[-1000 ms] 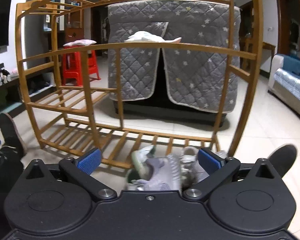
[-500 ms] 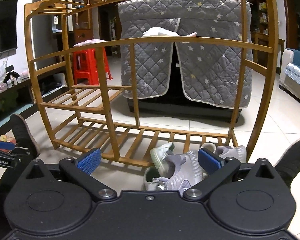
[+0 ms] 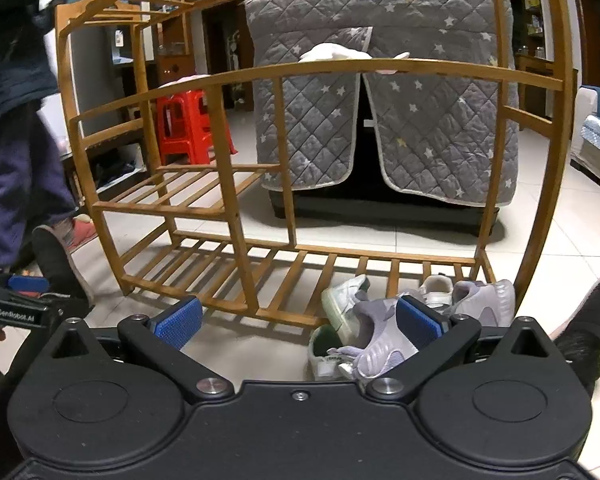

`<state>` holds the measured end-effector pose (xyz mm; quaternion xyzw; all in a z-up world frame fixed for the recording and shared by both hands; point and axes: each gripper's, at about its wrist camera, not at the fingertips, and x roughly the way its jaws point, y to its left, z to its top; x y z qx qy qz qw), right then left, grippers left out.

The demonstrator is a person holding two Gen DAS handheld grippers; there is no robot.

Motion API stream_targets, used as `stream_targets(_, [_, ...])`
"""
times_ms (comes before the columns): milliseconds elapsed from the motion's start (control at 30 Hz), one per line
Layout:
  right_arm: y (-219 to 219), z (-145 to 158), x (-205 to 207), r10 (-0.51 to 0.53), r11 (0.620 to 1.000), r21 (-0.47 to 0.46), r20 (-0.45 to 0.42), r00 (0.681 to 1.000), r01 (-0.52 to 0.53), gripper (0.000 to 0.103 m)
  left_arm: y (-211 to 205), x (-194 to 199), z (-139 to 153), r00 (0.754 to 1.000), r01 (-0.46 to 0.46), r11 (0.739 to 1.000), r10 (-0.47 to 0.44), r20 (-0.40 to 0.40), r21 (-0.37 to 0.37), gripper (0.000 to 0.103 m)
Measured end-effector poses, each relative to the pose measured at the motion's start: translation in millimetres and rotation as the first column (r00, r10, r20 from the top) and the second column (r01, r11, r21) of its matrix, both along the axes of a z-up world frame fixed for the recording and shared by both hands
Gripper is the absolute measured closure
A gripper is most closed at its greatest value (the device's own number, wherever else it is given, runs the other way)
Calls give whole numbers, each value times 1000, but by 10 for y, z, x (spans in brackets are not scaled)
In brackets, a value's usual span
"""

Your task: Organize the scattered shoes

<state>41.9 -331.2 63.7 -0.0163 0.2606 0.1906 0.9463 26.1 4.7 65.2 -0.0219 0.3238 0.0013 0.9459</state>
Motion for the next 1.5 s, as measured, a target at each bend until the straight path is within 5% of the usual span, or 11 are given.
stream_targets(1000, [296, -228, -19, 7, 1000, -5, -50, 999, -7, 0, -239, -2, 68, 1000, -15, 1000, 15, 5, 13, 0])
stream_targets(1500, [223, -376, -71, -41, 999, 0, -93, 995, 41, 0, -601, 14, 48, 998, 55, 997, -56, 14, 59, 0])
